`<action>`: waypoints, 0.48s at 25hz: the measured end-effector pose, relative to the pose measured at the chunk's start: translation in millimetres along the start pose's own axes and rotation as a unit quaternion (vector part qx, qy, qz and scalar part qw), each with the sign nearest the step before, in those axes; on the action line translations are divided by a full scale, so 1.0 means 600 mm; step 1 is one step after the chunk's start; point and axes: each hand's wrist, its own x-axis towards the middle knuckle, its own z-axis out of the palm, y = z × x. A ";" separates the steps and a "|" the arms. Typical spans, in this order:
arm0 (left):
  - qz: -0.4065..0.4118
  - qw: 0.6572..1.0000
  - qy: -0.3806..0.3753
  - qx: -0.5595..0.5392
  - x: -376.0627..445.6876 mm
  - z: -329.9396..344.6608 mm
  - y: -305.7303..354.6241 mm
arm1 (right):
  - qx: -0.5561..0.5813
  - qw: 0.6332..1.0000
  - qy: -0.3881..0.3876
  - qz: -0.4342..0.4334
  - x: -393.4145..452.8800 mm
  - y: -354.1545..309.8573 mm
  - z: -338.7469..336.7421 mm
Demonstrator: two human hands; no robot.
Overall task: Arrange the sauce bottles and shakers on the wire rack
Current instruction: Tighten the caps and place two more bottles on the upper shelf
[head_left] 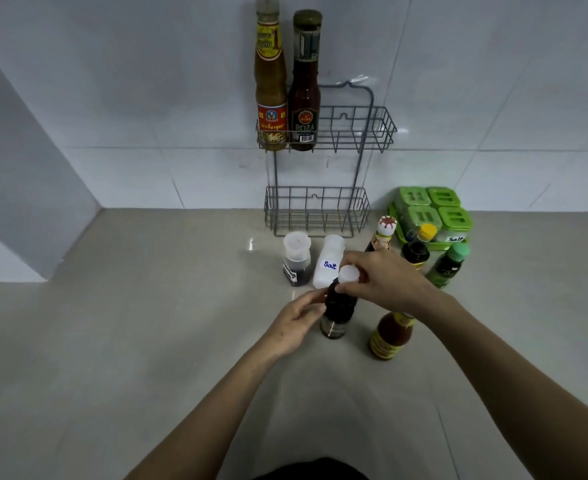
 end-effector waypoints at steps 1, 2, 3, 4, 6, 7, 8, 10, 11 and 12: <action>-0.011 1.000 0.009 -0.016 -0.001 0.001 -0.002 | 0.014 1.000 0.014 0.007 -0.001 0.001 0.001; -0.026 0.999 0.020 -0.030 -0.003 0.001 -0.005 | 0.035 0.999 0.027 0.014 -0.003 0.003 0.001; -0.043 0.998 0.035 -0.043 -0.005 -0.001 -0.008 | 0.061 0.997 0.043 0.022 -0.005 0.004 -0.002; -0.064 0.995 0.053 -0.057 -0.007 -0.003 -0.012 | 0.094 0.993 0.060 0.034 -0.006 0.006 -0.006; -0.096 0.987 0.096 -0.082 -0.010 -0.010 -0.022 | 0.190 0.974 0.103 0.070 -0.006 0.005 -0.020; -0.105 0.983 0.112 -0.103 -0.012 -0.016 -0.024 | 0.260 0.953 0.122 0.096 -0.005 0.002 -0.027; -0.111 0.976 0.123 -0.138 -0.015 -0.021 -0.021 | 0.332 0.926 0.134 0.121 -0.004 -0.002 -0.034; -0.099 0.955 0.127 -0.248 -0.022 -0.027 -0.003 | 0.437 0.874 0.150 0.152 -0.004 -0.009 -0.042; -0.082 0.945 0.129 -0.289 -0.024 -0.031 0.008 | 0.462 0.860 0.155 0.154 -0.004 -0.011 -0.044; -0.065 0.939 0.135 -0.309 -0.026 -0.036 0.016 | 0.478 0.852 0.158 0.144 -0.005 -0.013 -0.045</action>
